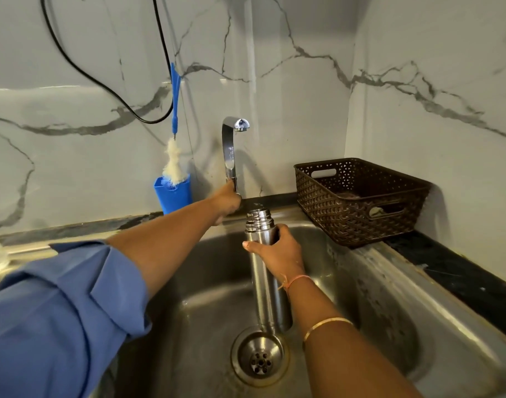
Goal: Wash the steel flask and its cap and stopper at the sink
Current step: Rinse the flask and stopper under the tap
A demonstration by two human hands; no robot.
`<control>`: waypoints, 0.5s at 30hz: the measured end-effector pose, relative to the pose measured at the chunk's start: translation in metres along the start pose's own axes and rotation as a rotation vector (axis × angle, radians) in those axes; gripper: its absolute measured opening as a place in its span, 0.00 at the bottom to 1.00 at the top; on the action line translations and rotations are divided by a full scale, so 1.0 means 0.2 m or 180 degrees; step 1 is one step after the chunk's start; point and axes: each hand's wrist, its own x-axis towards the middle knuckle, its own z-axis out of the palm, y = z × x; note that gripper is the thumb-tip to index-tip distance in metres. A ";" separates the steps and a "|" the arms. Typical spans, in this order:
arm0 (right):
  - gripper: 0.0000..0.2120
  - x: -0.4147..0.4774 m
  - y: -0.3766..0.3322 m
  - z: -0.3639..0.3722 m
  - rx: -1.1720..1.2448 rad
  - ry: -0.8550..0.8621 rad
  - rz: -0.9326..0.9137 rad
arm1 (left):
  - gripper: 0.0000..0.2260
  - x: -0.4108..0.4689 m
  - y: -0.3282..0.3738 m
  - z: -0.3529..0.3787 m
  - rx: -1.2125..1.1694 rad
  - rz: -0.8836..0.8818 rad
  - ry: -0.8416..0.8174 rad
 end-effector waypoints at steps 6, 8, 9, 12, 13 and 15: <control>0.26 -0.01 -0.08 -0.02 -0.0103 0.0190 0.0218 | 0.18 -0.26 -0.05 0.12 -0.0969 -0.0434 0.0746; 0.26 -0.03 -0.13 -0.04 -0.0065 0.0287 0.0161 | 0.24 -0.37 -0.07 0.12 -0.1044 -0.0458 0.0824; 0.27 -0.04 -0.15 -0.05 -0.0004 0.0321 0.0140 | 0.25 -0.43 -0.08 0.11 -0.1069 -0.0460 0.0887; 0.26 -0.08 -0.18 -0.06 0.0077 0.0441 0.0181 | 0.21 -0.57 -0.13 0.05 -0.1074 -0.0321 0.1047; 0.26 -0.10 -0.19 -0.07 0.0031 0.0454 0.0211 | 0.21 -0.61 -0.14 0.03 -0.1050 -0.0286 0.1062; 0.25 -0.14 -0.19 -0.08 0.0038 0.0439 0.0235 | 0.22 -0.68 -0.16 0.00 -0.0933 -0.0247 0.0983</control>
